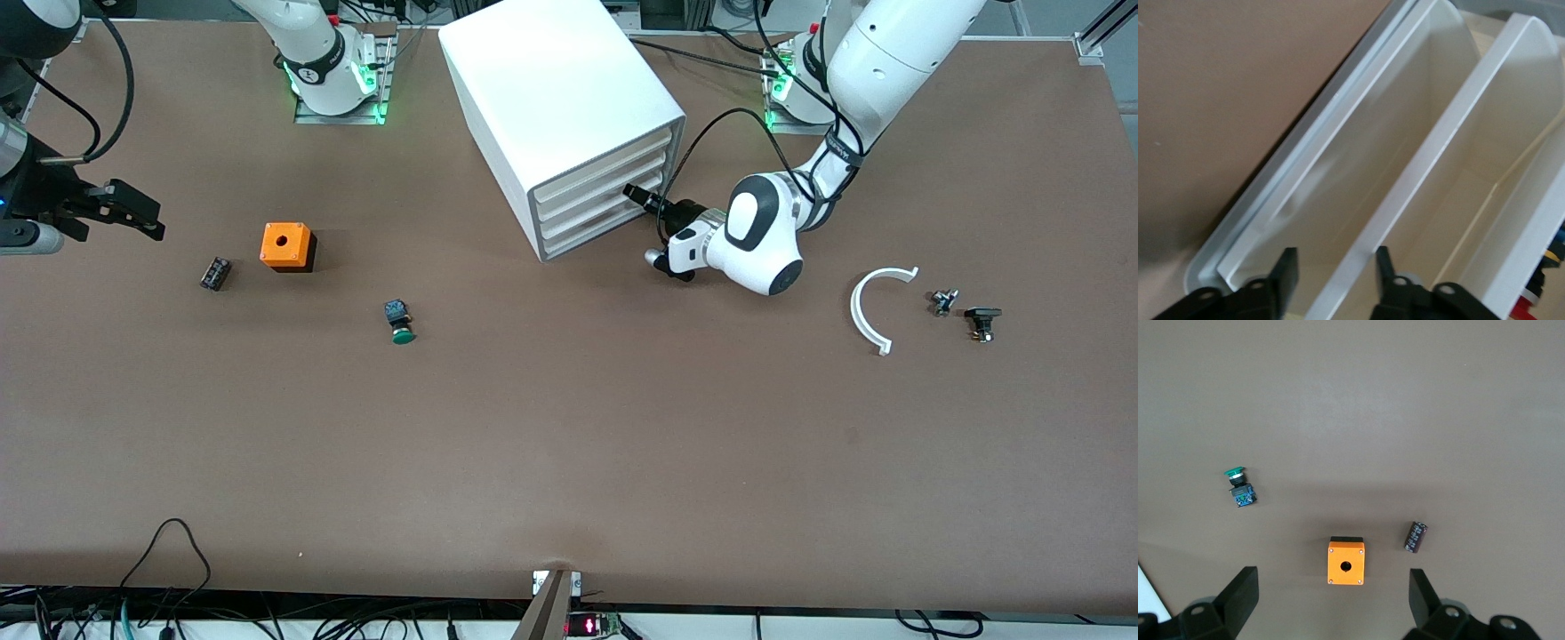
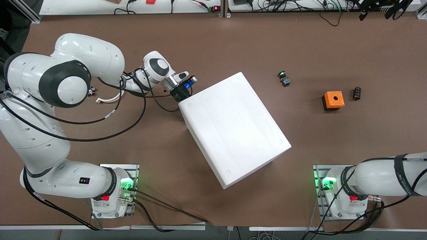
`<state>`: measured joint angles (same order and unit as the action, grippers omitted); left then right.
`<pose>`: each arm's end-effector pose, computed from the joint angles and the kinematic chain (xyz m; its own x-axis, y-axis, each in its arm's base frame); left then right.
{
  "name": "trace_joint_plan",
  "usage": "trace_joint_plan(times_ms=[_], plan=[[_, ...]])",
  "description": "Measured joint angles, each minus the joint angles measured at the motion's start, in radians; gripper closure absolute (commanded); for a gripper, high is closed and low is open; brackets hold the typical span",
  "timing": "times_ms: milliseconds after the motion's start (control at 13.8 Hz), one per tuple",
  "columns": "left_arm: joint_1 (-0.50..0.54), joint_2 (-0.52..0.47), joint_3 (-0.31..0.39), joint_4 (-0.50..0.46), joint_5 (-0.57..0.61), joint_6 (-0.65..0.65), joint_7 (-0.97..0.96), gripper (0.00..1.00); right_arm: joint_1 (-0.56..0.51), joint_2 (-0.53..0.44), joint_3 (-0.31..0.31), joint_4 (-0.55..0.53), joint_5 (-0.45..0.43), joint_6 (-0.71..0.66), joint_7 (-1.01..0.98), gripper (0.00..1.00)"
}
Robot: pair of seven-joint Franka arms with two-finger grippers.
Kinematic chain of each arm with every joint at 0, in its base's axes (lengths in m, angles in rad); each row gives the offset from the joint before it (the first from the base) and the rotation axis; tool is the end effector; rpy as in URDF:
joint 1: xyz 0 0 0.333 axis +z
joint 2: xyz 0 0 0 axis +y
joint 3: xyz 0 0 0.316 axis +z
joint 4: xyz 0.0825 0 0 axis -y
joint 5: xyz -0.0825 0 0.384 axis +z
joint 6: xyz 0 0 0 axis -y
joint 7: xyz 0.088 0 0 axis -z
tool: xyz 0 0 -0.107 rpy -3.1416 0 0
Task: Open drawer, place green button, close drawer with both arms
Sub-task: 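Pull the drawer open with the left gripper while the right gripper reaches the button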
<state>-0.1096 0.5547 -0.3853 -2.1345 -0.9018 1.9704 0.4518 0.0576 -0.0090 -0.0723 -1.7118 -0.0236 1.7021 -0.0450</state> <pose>0.4173 -0.2947 0.1517 0.7589 -0.4579 -0.4630 0.0744 -0.6453 0.7603 0.5590 -0.0106 0.5739 0.9994 0.0334 -0.0018 0.0334 -0.9992 0.0227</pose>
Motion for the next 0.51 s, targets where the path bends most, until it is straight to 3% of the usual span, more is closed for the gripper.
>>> trace_joint_plan(times_ms=[218, 435, 508], plan=[[0.02, -0.016, 0.009, 0.007, -0.008, 0.021, 0.01, 1.0, 0.008, 0.041, 0.005, -0.002, 0.018, 0.0, 0.0, 0.0], [0.06, -0.036, 0.078, 0.036, -0.004, 0.038, 0.042, 1.0, 0.05, 0.148, 0.007, -0.006, 0.063, 0.007, -0.002, 0.0], [0.068, -0.038, 0.105, 0.056, 0.0, 0.04, 0.05, 0.59, 0.075, 0.195, 0.008, -0.006, 0.08, 0.024, -0.002, 0.0]])
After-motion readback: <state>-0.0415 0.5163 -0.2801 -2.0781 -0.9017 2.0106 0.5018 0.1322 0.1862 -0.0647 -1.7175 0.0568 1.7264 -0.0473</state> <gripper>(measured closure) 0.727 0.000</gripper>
